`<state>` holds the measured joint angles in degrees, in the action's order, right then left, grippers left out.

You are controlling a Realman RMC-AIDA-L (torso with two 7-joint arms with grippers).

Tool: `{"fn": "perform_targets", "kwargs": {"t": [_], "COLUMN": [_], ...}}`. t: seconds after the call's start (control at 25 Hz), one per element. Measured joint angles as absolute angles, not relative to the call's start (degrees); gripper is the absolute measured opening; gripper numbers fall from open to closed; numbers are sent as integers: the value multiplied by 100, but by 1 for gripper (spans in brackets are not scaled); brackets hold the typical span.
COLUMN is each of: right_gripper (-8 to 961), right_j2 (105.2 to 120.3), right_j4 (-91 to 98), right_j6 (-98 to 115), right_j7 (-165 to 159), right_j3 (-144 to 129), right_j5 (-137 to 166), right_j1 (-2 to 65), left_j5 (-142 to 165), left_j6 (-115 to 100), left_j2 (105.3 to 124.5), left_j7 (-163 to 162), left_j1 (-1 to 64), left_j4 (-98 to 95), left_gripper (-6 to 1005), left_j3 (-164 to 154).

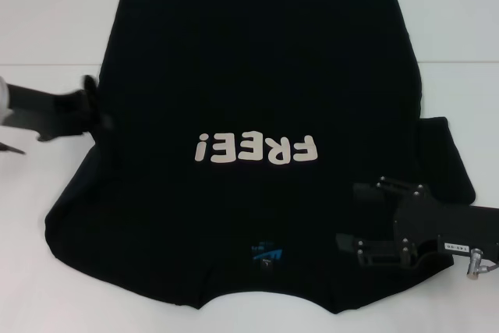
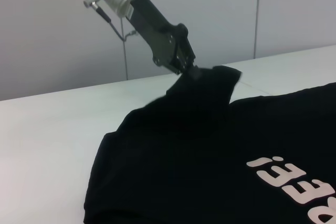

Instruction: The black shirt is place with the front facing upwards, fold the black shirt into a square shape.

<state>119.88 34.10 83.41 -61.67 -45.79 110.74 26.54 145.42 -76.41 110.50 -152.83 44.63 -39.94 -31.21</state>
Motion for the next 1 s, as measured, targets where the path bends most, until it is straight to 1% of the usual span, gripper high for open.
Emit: {"fn": "perform_targets", "kwargs": {"t": [0.08,0.2,0.36,0.56,0.6,0.8,1.0], "right_gripper": [925,925,925,925,925,925,925], "right_j2": [11988,11988,11989,11996,11997,11997,11997], "right_j4": [3408,3410,3409,3394,3393,3370,3350], "right_j6": [8341,8341,8341,8341,8341,8338,8310], "right_j7": [-6172,-6179,-6183,-6183,-6184,-6179,-6174], "right_j3": [-4579,-4579,-4579,-4579,-4579,-4579,-4577], "right_j5": [11074,11074,11074,11074,11074,11074,11074], "right_j1": [2649,2645,2645,2640,2638,2637,2643], "left_j5": [14430,14148,13878,13626,13482,12379,11766], "left_j6": [-7537,-7361,-6961,-6522,-6525,-6746,-7325], "left_j2": [11189,11282,11354,11605,11620,11641,11598], "left_j7": [-15268,-15250,-15204,-14764,-14643,-13689,-12599], "left_j1": [4413,4328,4258,4044,3998,3703,3480], "left_j4": [-3968,-3832,-3432,-3278,-3270,-3180,-3051], "left_gripper": [19,19,19,22,25,199,400], "left_j3": [-3105,-3100,-3097,-3057,-3048,-3033,-3045]}}
